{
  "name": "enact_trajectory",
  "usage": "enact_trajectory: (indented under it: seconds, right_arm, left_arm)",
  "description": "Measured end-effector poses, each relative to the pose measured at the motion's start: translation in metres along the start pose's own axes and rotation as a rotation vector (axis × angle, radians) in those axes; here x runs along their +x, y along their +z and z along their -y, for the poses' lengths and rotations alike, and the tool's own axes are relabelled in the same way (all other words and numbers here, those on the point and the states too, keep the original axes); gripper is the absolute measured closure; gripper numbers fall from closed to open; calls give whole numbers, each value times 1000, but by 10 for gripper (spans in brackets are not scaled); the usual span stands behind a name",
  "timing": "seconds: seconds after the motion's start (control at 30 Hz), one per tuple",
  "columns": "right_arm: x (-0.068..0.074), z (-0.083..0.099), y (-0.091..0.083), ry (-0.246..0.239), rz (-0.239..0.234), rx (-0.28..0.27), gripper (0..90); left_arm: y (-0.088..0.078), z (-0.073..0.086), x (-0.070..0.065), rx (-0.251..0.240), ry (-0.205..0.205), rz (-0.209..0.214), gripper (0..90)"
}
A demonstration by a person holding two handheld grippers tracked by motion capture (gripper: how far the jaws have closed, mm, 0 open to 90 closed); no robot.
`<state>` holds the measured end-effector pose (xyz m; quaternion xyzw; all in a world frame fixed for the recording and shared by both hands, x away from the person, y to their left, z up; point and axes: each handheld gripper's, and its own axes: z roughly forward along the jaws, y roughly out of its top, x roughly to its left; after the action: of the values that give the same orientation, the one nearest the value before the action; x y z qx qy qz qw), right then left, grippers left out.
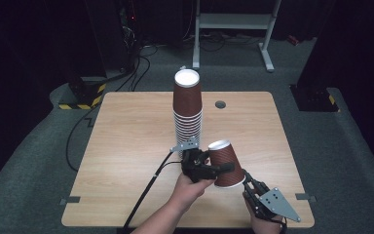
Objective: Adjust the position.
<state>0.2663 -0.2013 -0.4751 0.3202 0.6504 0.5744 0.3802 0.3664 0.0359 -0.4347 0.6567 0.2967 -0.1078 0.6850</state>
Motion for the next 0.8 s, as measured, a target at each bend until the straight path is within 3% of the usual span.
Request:
enact_trajectory:
  seconds: [0.23, 0.27, 0.53, 0.8]
  right_arm:
    - [1, -1, 0, -9, 2, -1, 852]
    - [2, -1, -1, -8, 5, -1, 854]
    - [3, -3, -3, -20, 5, -12, 857]
    - [6, -7, -6, -41, 4, -23, 858]
  left_arm:
    - [0, -2, 0, -5, 23, -9, 126]
    - [-2, -3, -1, -12, 45, -38, 107]
    - [-5, -6, -3, -20, 68, -70, 61]
    - [-9, -8, -3, -15, 81, -59, 44]
